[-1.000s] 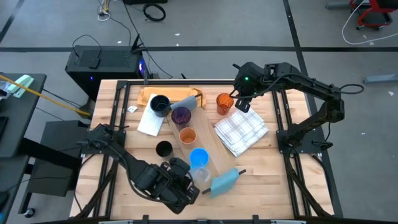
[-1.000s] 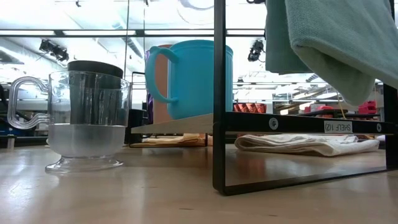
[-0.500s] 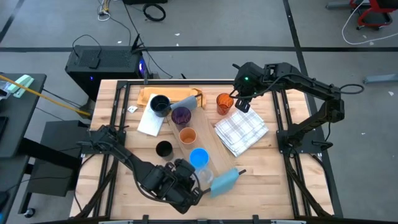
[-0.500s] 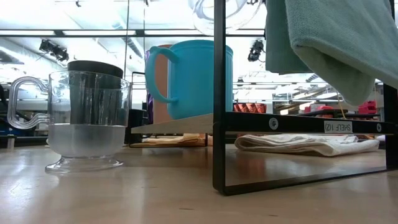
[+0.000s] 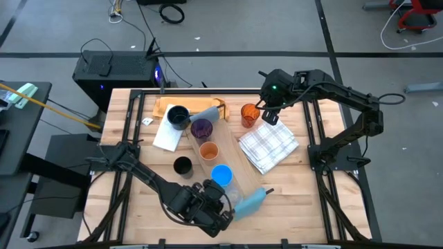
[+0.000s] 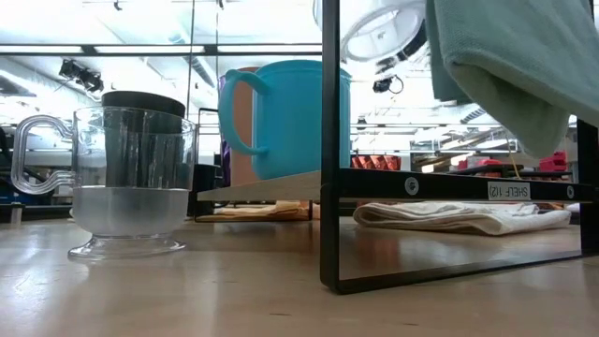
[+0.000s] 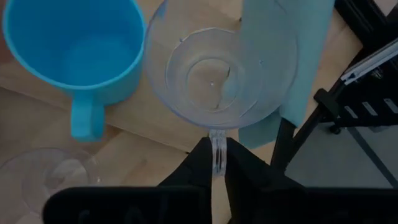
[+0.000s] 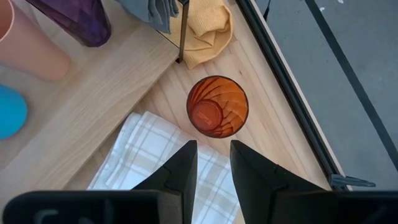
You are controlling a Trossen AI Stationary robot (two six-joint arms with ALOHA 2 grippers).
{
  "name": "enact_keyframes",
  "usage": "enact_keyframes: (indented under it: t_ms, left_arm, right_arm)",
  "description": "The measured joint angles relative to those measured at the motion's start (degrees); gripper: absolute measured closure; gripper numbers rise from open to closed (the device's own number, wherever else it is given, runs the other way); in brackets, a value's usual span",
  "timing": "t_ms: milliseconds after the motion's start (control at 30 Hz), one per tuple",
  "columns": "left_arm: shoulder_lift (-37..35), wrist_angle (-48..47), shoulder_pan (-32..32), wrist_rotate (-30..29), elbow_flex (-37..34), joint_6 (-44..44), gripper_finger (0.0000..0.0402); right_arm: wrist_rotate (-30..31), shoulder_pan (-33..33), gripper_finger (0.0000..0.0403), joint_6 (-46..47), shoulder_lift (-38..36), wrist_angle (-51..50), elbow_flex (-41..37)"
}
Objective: Stack small to large cups/mugs on shelf
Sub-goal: Put the top transparent mug on the shelf
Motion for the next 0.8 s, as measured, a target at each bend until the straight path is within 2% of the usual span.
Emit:
enact_keyframes:
  t_ms: [167, 433, 600, 800]
  left_arm:
    - [0.69, -1.05, 0.33, 0.61, 0.05, 0.3, 0.0358]
    - [2.22, -0.53, 0.54, 1.54, 0.04, 1.48, 0.0374]
    - [3.01, -0.97, 0.74, 1.61, 0.05, 1.47, 0.0356]
    - [4.33, 0.07, 0.94, 2.8, 0.04, 2.74, 0.0374]
  right_arm:
    - [0.02, 0.0, 0.03, -0.07, 0.0, -0.08, 0.0]
    - [-0.02, 0.0, 0.03, -0.37, 0.0, -0.15, 0.0]
    - [-0.02, 0.0, 0.03, -0.42, -0.02, -0.2, 0.0]
    - [-0.02, 0.0, 0.03, -0.42, -0.02, -0.18, 0.0]
